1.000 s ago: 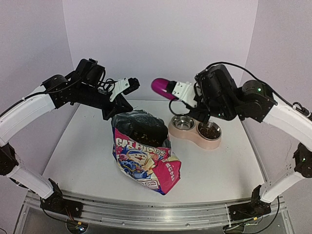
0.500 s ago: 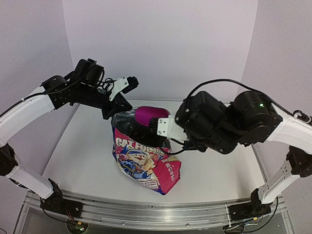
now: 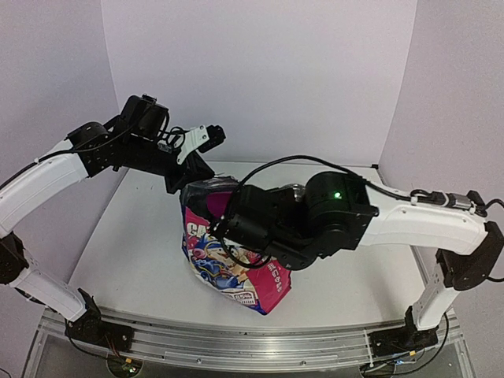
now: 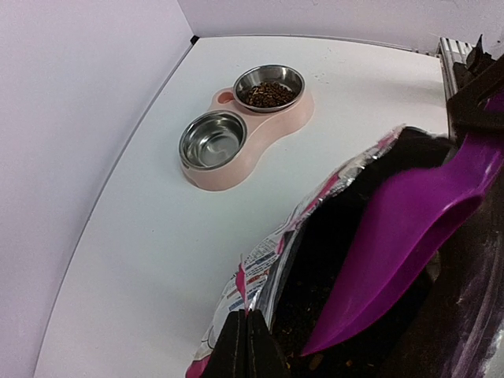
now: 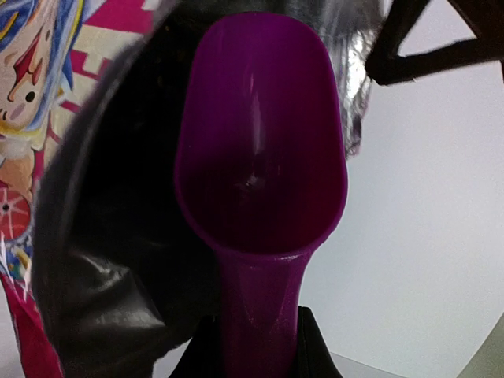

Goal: Serve the pet food

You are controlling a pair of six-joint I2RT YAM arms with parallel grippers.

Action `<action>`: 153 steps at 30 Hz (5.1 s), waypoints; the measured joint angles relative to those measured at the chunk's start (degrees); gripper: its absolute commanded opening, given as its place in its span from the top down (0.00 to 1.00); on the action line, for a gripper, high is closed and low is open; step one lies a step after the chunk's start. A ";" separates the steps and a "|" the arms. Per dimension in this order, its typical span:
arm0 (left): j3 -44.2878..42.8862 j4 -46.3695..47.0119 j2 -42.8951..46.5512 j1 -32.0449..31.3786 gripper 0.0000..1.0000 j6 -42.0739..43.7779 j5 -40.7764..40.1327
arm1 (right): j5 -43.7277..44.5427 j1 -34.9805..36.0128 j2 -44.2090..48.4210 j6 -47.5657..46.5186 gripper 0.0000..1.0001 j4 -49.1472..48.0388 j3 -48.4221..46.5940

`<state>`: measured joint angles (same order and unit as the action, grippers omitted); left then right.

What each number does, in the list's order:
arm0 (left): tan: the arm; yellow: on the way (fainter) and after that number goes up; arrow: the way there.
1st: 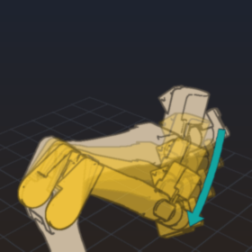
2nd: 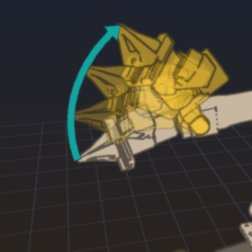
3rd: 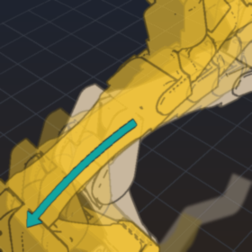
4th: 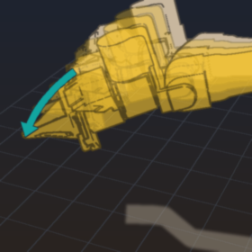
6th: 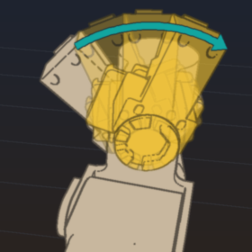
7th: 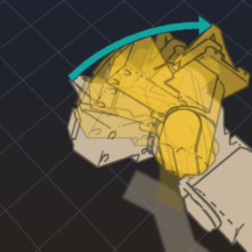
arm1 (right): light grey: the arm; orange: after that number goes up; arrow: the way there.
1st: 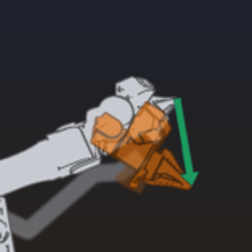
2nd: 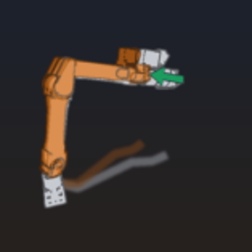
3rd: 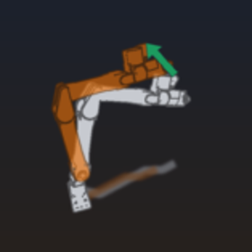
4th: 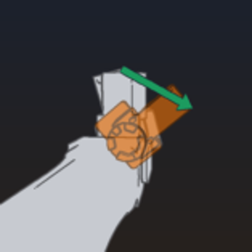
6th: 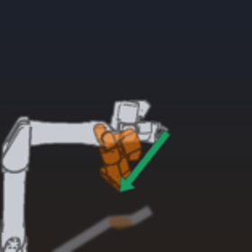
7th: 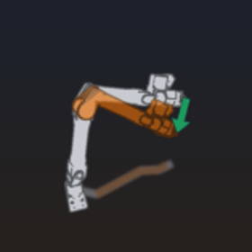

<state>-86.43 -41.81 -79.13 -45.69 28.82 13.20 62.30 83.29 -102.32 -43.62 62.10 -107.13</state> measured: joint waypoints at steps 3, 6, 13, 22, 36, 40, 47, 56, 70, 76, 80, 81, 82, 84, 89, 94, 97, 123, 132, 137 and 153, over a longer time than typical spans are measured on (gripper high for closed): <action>-0.02 -0.28 0.00 -1.65 1.00 0.32 -0.51 | 2.16 0.03 -3.22 -0.66 1.00 -0.56 -0.03; -0.12 -0.92 0.00 -3.44 1.00 0.37 -0.97 | 3.94 0.09 -6.29 -1.38 1.00 -1.39 -0.15; -0.13 -2.66 0.00 -5.17 1.00 0.31 0.39 | 2.62 -2.48 -11.29 -1.80 1.00 -1.92 1.89; -0.13 -2.93 0.80 -6.82 1.00 -0.26 5.73 | -6.00 -4.62 -19.85 -1.32 1.00 2.35 -4.98; 0.53 -2.76 1.71 -6.61 1.00 -0.66 6.10 | -34.12 -10.04 -16.13 3.89 1.00 -0.34 -7.43; 1.70 -2.74 1.81 -6.06 1.00 -0.60 5.22 | -40.03 -11.54 -10.90 8.06 1.00 -3.31 -5.43; 1.92 -2.76 1.84 -5.73 1.00 -0.29 3.25 | -42.71 -11.83 -1.36 16.20 1.00 -4.48 -0.32; 1.89 -2.76 1.84 -5.73 1.00 0.27 1.47 | -43.46 -11.56 3.34 25.06 1.00 -1.10 1.51; 1.44 -2.63 1.84 -5.73 1.00 1.22 0.10 | -43.87 -11.41 15.34 33.59 1.00 -2.74 10.68; 1.42 -2.63 1.84 -5.73 1.00 1.22 0.10 | -43.89 -11.41 17.42 34.72 1.00 -3.85 11.08; 1.42 -2.63 1.84 -5.73 1.00 1.22 0.06 | -43.90 -11.41 17.42 34.72 1.00 -3.83 11.58; 1.42 -2.63 1.84 -5.73 1.00 1.22 0.06 | -43.94 -11.41 17.42 34.72 1.00 -3.81 11.65; 1.42 -2.63 1.84 -5.73 1.00 1.22 0.04 | -43.99 -11.41 17.42 34.72 1.00 -3.79 11.69; 1.42 -2.62 1.84 -5.73 1.00 1.20 0.00 | -44.22 -11.41 17.46 34.69 1.00 -3.80 11.85; 1.42 -2.58 1.84 -5.73 1.00 1.22 -0.24 | -45.57 -11.41 18.70 34.72 1.00 -3.72 12.86; 1.42 -2.50 1.84 -5.73 1.00 1.19 -0.40 | -46.80 -11.41 21.10 35.07 1.00 -3.74 13.07; 1.42 -2.48 1.84 -5.73 1.00 1.16 -0.40 | -47.24 -11.41 22.49 35.60 1.00 -3.73 13.07; 1.42 -2.48 1.84 -5.73 1.00 1.16 -0.31 | -43.21 -23.07 19.86 40.31 1.00 2.75 4.57; 1.42 -2.46 1.84 -5.73 1.00 1.14 0.10 | -48.29 -37.94 14.80 38.01 1.00 -0.66 6.11; 1.42 -2.46 1.84 -5.73 1.00 1.11 0.10 | -51.91 -46.98 14.73 35.14 1.00 -7.68 11.25; 1.92 -2.04 3.21 -5.73 1.00 0.74 -0.21 | -55.00 -57.84 6.62 21.34 1.00 -23.08 23.34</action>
<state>-84.51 -43.86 -75.92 -51.42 29.56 12.99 7.30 25.44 -95.70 -22.28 39.02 -83.79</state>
